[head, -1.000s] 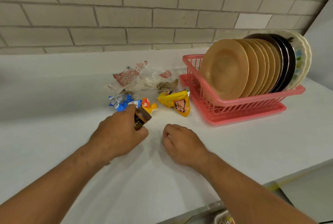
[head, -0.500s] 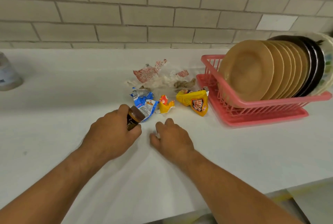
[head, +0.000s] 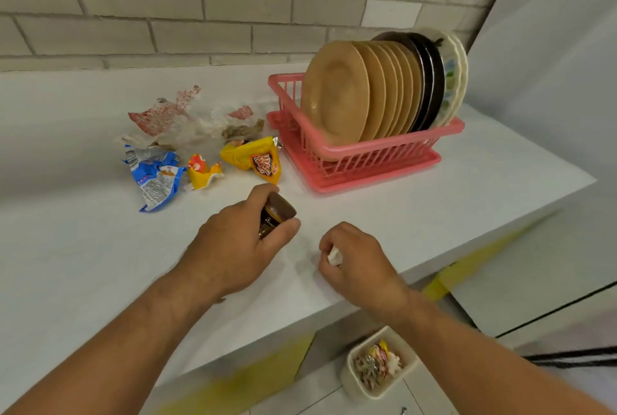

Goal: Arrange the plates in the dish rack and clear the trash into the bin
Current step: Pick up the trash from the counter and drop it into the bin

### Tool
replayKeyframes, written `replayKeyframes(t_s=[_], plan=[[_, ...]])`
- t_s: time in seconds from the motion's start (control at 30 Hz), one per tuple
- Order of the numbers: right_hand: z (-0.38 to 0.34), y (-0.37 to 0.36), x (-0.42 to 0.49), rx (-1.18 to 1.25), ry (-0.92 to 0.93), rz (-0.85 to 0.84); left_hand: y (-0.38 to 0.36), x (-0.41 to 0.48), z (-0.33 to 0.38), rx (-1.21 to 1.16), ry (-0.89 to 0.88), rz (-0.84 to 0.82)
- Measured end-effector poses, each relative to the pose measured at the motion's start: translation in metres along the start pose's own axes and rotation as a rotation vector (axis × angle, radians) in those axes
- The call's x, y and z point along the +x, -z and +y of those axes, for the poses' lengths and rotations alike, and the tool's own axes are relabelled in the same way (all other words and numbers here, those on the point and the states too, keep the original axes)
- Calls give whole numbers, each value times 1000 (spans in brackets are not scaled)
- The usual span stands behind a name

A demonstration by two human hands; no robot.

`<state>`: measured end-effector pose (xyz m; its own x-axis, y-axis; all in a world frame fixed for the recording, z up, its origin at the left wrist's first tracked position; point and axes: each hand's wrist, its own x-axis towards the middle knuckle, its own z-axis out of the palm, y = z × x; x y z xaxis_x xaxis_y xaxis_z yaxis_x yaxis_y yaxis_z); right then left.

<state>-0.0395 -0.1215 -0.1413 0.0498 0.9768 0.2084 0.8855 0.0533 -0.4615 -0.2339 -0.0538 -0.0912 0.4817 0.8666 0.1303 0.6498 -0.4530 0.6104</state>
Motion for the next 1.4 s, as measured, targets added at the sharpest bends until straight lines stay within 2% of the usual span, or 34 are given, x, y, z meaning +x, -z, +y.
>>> replayKeyframes(t_s=[0.17,0.37,0.5,0.67,0.93,1.1,1.23,1.4], plan=[[69,45,-52,-27,-54,1,-59,-17,72,19,-155,-53],[181,78,-136,19,-101,22,-172,-42,155,64,-242,-190],[251,70,-185,22,-228,-121,-255,-54,173,172,-181,-224],[311,47,-230,-71,-318,-328,-345,-61,157,191,-76,-336],[407,-60,-288,-37,-487,-535,-475,-88,98,213,-5,-458],[461,-155,-292,-2,-559,-630,-542,-117,48,150,34,-445],[505,-228,-273,-50,-496,-602,-588,-142,11,99,97,-463],[550,-301,-222,-124,-401,-546,-616,-154,-31,75,94,-386]])
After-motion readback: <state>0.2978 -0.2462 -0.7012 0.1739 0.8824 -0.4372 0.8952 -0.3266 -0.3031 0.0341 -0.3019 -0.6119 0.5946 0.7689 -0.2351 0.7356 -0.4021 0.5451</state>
